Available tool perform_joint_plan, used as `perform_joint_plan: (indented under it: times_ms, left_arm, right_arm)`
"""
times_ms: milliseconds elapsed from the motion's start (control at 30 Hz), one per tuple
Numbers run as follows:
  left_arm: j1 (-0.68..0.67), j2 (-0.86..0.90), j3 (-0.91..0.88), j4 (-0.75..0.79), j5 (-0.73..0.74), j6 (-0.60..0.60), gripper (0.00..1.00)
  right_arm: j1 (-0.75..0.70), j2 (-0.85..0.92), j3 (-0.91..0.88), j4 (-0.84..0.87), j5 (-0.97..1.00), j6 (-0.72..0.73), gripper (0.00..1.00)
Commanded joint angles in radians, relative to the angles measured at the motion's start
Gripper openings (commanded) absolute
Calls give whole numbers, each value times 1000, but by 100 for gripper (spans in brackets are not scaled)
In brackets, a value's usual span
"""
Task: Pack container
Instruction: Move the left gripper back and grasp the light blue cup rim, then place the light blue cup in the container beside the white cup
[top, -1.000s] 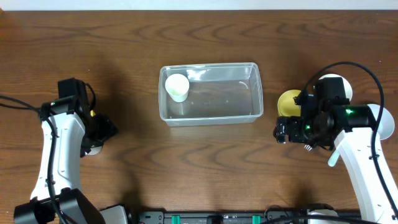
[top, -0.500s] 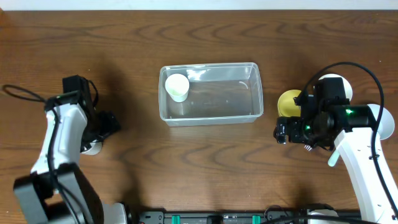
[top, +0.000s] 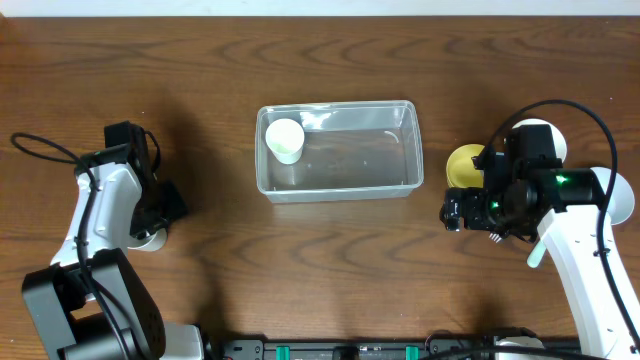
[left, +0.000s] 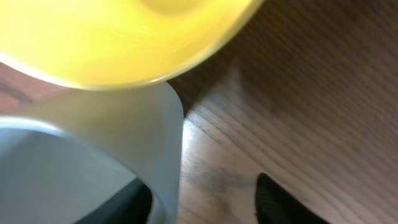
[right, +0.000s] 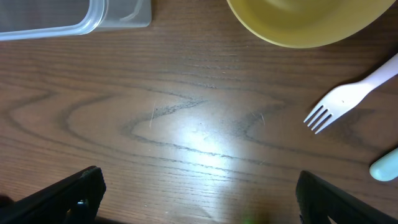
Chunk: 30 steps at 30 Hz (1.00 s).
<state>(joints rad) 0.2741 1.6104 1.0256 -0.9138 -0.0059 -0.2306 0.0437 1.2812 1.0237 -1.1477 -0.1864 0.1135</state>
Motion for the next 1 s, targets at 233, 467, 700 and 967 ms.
perform_joint_plan:
  times_ms: [233,467,700,967]
  left_arm:
    - [4,3,1,-5,-6,6,24]
    - [4,-1,2,-11,-5,5,6]
    - [-10,-35,58,-72,-4,-6,6]
    - [-198,-170,213,-214,8,25,6]
  right_arm:
    - [-4,1,18,-1,2,-2,99]
    - [-4,1,18,0,2,-2,99]
    - [-4,1,18,5,2,-2,99]
    - [-4,1,18,15,2,-2,99]
